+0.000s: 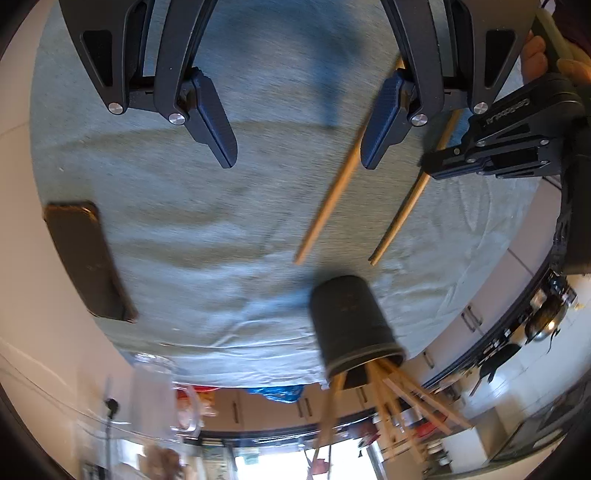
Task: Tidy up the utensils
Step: 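Lower the left gripper onto a remaining chopstick and close on it, then close the left gripper on the wooden chopstick and lift it upright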
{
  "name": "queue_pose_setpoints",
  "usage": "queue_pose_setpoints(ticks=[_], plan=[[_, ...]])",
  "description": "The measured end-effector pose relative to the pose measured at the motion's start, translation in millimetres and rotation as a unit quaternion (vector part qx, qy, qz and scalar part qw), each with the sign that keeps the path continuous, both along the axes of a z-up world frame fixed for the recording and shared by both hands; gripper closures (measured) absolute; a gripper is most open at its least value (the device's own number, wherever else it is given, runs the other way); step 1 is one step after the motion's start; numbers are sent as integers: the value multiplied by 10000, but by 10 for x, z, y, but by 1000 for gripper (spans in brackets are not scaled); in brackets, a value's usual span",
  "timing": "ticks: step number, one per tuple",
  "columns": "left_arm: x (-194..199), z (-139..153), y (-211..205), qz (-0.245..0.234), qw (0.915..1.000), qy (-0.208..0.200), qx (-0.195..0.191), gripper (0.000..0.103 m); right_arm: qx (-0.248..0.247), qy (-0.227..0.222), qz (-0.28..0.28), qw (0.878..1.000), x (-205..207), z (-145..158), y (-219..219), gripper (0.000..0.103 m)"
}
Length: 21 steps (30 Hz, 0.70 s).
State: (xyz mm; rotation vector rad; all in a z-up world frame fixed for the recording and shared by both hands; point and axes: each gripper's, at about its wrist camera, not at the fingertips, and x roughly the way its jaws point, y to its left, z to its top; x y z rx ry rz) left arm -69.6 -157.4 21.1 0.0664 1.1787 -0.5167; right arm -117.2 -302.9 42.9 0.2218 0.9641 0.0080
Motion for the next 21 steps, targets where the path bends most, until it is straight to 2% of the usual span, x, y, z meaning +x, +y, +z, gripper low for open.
queue_pose_setpoints(ticks=[2,5,8,10,12,21], plan=[[-9,0,55,64,9999,95,-94,96,-62,38,121,9999,96,-26,127,31],[-7,21,81,73,9998,135,-148,96,-191,168,258,9993,243,-94,295,41],[58,57,78,96,9998,64,-131,96,-322,339,314,9984,347,-165,380,54],[151,47,65,82,9998,106,-148,96,-457,474,277,9974,407,-215,395,67],[230,30,73,105,9997,122,-166,96,-531,512,251,9970,428,-211,369,73],[506,15,-74,-12,9996,215,-158,95,-615,764,29,9952,390,-209,61,75]])
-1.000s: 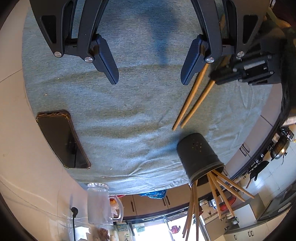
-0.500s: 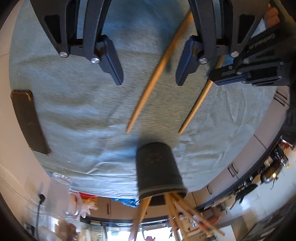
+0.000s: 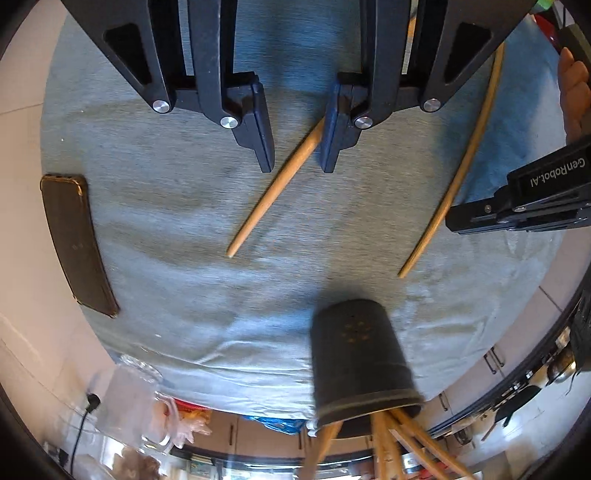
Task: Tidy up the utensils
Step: 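Close the left gripper on the wooden chopstick and lift it upright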
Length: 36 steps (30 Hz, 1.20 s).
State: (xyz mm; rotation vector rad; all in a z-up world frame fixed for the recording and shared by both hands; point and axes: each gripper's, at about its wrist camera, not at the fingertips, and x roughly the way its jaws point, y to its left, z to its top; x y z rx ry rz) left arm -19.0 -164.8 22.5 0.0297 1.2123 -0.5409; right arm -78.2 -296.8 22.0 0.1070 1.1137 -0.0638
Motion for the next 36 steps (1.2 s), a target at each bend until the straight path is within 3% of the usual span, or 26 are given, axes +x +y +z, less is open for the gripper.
queue_pose_setpoints(ticks=[7,10,14,15,16,18,24,32,34,36], plan=[[72,56,-27,18,9992,146,-365,72,59,61,-215,9997,61,24,-146,75],[73,75,-40,-4,9991,108,-399,69,105,40,-226,9997,79,23,-189,75],[71,23,-217,-168,9997,60,-151,70,0,15,-95,10000,44,23,-156,75],[56,32,-273,-234,9997,-69,-43,74,-58,22,-56,10000,31,22,-149,78],[72,20,-316,-298,9995,-119,51,90,-108,35,-13,9999,12,24,-147,80],[68,-11,-366,-395,9992,-44,44,98,-103,71,15,9999,-8,19,-173,81],[71,-14,-328,-391,9992,-7,130,97,-47,212,-88,9997,-8,33,-305,80],[120,-28,-382,-366,9992,-50,153,96,-96,333,-412,9986,284,34,-364,75],[114,-39,-423,-364,9992,-106,124,97,-132,259,-369,9989,301,34,-334,90],[79,-11,-375,-309,9992,-203,139,98,-107,194,-323,9992,303,33,-312,95]])
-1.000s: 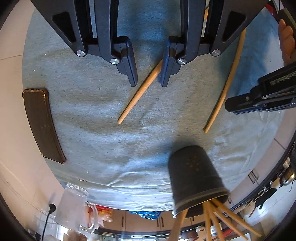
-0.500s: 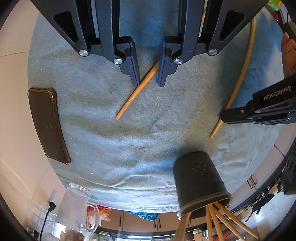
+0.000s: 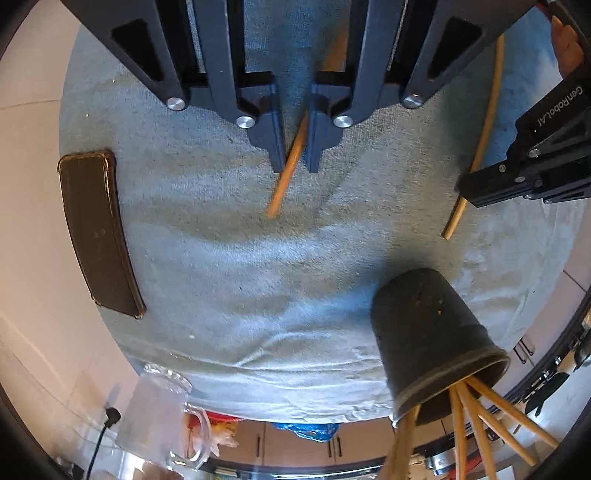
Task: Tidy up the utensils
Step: 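Close the left gripper on the wooden chopstick and lift it upright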
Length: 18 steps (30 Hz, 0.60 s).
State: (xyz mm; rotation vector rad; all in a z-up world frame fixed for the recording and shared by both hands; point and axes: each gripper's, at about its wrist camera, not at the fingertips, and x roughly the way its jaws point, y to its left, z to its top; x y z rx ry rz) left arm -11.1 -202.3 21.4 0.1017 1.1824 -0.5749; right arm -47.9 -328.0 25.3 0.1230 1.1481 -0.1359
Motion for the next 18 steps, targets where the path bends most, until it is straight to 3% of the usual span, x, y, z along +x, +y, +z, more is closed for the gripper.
queue_pose_setpoints(ticks=[6,11,18], plan=[[-162,397,276,170,9984,-477,-269,97,318,-568,-13,9979,-210,227,-24,96],[-422,782,486,272,9937,-971,-484,97,130,-1115,96,9936,-485,560,64,96],[-836,1264,600,232,9810,-1838,-582,97,-27,-1844,162,9827,-940,1063,237,96]])
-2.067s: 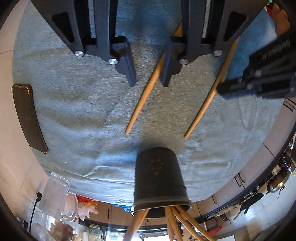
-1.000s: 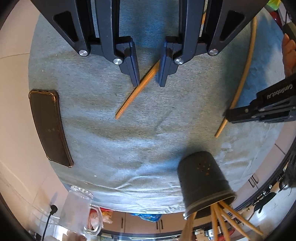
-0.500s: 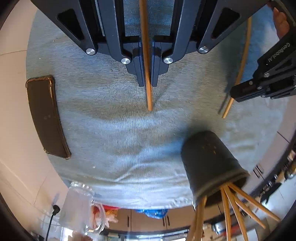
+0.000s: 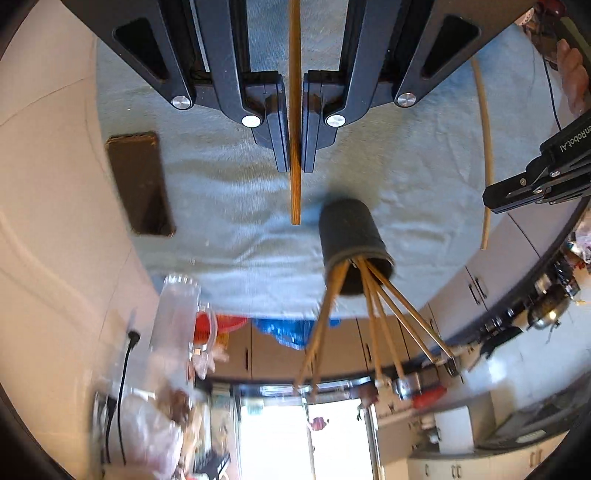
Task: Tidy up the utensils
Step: 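Carry the upright chopstick with the left gripper over the grey holder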
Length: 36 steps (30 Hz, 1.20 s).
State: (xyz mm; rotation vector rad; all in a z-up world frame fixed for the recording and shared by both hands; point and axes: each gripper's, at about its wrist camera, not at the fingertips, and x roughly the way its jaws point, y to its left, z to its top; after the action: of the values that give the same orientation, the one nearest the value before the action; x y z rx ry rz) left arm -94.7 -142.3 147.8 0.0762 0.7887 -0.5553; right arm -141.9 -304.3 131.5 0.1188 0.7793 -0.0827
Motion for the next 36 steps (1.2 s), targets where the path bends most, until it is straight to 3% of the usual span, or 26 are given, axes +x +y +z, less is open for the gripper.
queue_pose_setpoints(ticks=[8,18,36], plan=[[-382,235,60,-77,9991,-418,-65,97,-23,-544,51,9985,-335,314,72,96],[-641,474,157,-52,9976,-652,-234,98,-165,-928,88,9955,-541,522,148,96],[-615,694,96,-84,9954,-949,-90,98,-16,-1210,128,9926,-464,677,143,96]])
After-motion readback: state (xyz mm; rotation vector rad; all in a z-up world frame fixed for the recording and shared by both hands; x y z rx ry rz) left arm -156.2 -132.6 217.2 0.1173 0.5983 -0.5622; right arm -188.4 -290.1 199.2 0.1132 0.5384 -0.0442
